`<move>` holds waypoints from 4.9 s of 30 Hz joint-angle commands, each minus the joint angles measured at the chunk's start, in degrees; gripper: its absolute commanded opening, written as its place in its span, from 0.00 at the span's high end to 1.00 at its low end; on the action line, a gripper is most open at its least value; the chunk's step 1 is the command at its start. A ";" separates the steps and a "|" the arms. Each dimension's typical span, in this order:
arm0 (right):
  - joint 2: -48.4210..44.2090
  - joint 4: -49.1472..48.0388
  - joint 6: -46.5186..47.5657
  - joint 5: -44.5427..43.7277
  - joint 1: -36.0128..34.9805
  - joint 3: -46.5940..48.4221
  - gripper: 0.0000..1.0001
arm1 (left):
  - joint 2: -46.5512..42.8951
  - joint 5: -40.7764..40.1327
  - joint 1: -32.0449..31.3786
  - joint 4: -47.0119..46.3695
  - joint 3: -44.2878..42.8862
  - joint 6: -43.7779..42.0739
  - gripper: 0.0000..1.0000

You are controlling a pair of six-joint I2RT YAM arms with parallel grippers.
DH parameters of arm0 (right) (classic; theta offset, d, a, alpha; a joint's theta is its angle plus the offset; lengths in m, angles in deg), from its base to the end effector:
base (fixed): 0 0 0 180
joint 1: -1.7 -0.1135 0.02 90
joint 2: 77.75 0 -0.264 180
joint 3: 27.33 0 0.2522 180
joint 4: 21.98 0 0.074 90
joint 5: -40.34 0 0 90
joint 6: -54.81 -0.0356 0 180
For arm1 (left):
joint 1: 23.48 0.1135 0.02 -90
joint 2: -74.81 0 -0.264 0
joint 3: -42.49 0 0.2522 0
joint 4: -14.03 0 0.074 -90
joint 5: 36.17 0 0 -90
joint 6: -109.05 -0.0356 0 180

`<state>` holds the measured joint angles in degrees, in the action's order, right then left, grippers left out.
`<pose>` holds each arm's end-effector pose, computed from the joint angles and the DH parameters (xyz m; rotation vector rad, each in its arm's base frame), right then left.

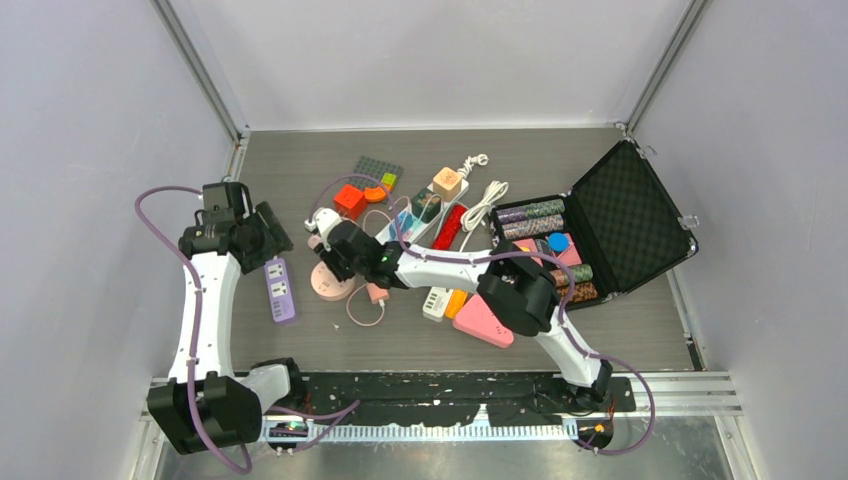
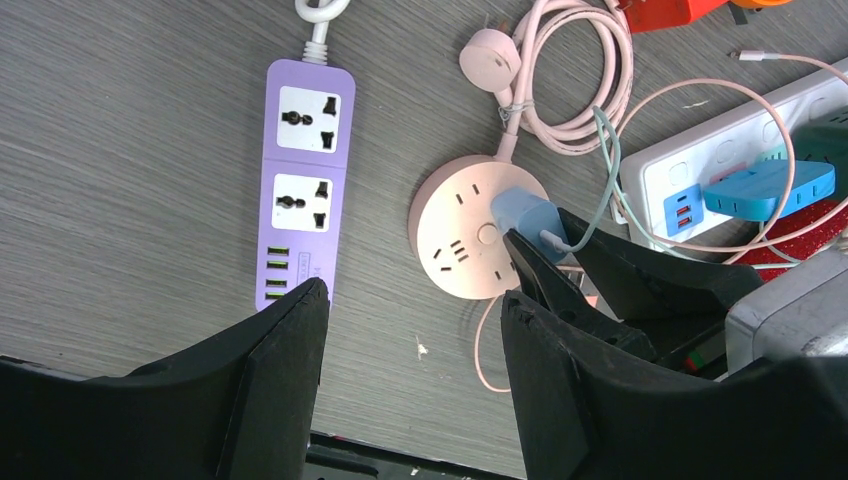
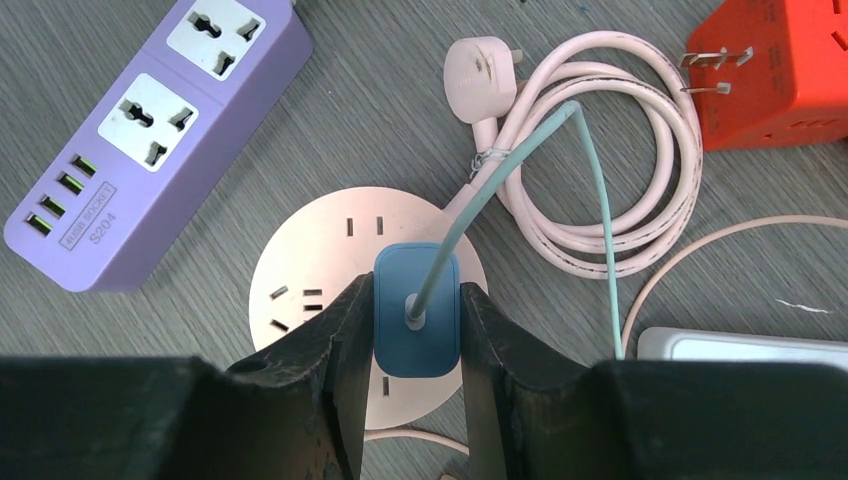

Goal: Insert the plug
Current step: Insert the plug into the socket, then pick up the plug from the center of the board.

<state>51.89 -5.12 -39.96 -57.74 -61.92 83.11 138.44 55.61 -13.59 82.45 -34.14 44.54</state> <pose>0.2333 0.4591 0.1696 -1.0300 1.9898 0.5096 0.2077 0.0351 0.3165 -0.7613 2.4273 -0.1466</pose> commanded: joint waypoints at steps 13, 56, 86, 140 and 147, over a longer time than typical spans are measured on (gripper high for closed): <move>2.70 36.04 -4.20 5.80 3.65 25.51 0.27 | -0.65 2.67 0.52 -0.57 -2.89 0.47 0.36; -41.17 25.95 -17.78 7.30 12.40 -26.60 0.29 | -9.69 6.33 -27.93 -39.80 43.73 34.03 0.72; -48.81 -2.50 -4.32 15.27 7.15 -35.71 0.25 | 0.11 2.02 -28.08 3.80 -5.80 24.56 1.00; -24.00 -6.95 6.56 3.71 -0.40 -13.45 0.72 | 2.13 -4.78 -28.00 12.80 -25.72 26.29 1.00; -24.62 -7.13 5.07 6.16 -0.46 -13.54 0.94 | 4.53 -5.16 -25.56 10.15 -25.35 21.82 0.95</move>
<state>28.07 -10.72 -33.60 -53.28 -62.35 67.59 141.92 50.02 -40.91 94.95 -58.91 70.33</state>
